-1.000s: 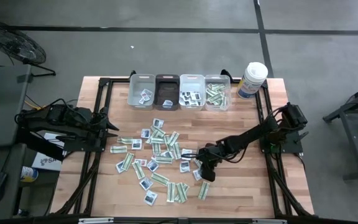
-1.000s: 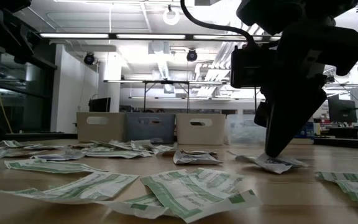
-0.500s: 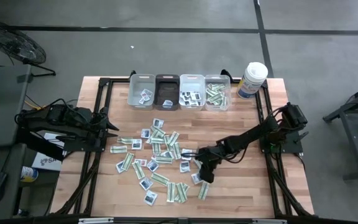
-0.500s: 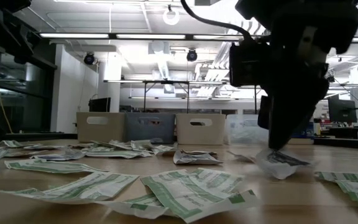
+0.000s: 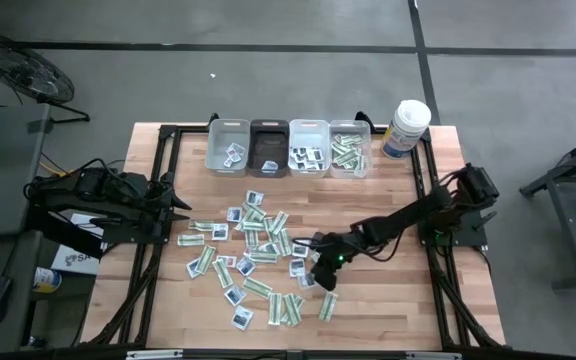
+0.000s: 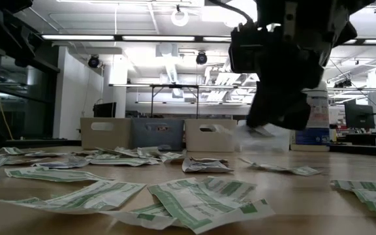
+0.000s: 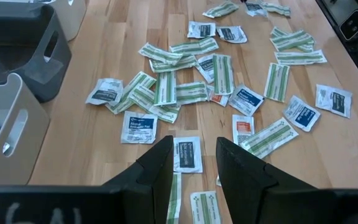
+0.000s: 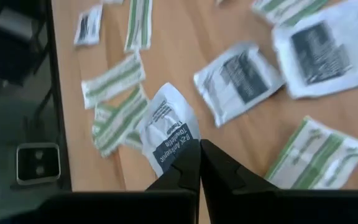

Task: Pick & Place First Aid Supplies
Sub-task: Put the black towelette pack into the white bin

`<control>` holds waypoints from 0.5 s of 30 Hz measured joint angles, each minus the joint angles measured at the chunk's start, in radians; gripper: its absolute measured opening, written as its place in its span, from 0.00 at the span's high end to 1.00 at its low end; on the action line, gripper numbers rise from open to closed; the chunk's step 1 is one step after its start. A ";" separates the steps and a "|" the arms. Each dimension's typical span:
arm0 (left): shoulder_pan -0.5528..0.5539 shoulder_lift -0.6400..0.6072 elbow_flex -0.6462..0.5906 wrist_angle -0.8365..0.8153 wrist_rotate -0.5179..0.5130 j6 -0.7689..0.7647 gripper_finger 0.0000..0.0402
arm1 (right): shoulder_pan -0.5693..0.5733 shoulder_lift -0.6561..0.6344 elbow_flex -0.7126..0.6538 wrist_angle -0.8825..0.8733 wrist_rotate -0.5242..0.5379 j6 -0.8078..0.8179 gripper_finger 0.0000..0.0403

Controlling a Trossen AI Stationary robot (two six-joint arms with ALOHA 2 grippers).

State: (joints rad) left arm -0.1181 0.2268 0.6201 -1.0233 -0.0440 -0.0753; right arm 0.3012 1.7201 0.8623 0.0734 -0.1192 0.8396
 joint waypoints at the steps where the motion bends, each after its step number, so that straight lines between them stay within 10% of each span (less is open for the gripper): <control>1: 0.000 0.000 0.000 0.000 0.000 0.000 0.70 | 0.000 -0.008 0.000 -0.001 0.020 0.007 1.00; 15: 0.000 0.000 0.000 0.000 0.000 0.000 0.70 | -0.087 -0.123 0.000 -0.001 0.152 0.016 1.00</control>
State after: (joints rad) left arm -0.1181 0.2268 0.6201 -1.0229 -0.0444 -0.0753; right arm 0.2137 1.5976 0.8623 0.0723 0.0332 0.8560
